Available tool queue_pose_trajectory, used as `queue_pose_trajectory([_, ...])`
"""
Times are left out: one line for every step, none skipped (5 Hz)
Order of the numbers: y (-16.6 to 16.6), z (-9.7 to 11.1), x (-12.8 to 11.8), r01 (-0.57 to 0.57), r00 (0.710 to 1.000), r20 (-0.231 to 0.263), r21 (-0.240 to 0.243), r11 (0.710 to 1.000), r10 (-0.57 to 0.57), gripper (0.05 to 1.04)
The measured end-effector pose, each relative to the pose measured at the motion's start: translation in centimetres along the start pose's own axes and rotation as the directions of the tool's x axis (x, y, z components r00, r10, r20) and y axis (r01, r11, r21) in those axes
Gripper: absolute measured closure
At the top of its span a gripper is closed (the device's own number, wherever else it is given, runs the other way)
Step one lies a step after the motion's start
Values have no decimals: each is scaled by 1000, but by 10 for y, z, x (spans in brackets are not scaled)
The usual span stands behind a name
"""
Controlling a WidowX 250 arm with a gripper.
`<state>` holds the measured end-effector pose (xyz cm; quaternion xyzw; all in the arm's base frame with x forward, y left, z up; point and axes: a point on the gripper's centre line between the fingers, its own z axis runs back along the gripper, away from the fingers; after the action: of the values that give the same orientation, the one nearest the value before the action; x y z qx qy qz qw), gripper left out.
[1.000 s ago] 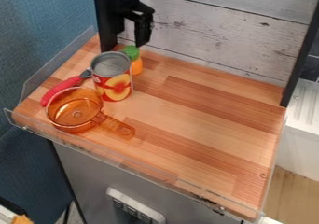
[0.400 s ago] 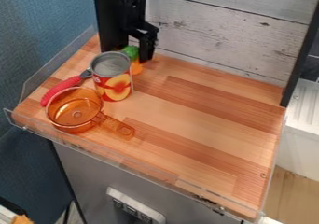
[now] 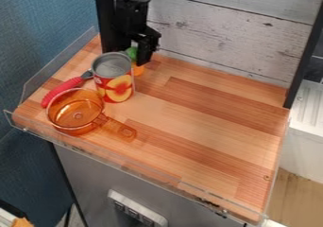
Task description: Move the salt shaker to the bottom right corner of the table
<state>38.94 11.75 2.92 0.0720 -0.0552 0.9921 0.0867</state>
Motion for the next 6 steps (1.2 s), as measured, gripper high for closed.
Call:
queue_pose_trajectory([0, 0, 0, -8, 1000, -3, 1, 1000, 8, 491])
queue_pose_trajectory([-1, 1, 1, -1, 1000, 7, -1, 1000, 1, 491])
queue_pose_trajectory([0, 1, 0, 50, 999, 3, 1, 999, -50, 491])
queue_pose_trajectory([6, 15, 0, 163, 987, -8, -7, 987, -163, 491])
queue_pose_trajectory([23, 47, 1, 295, 953, -58, -50, 954, -297, 491])
queue_pose_trajectory([47, 66, 16, 401, 911, -75, -70, 913, -406, 491])
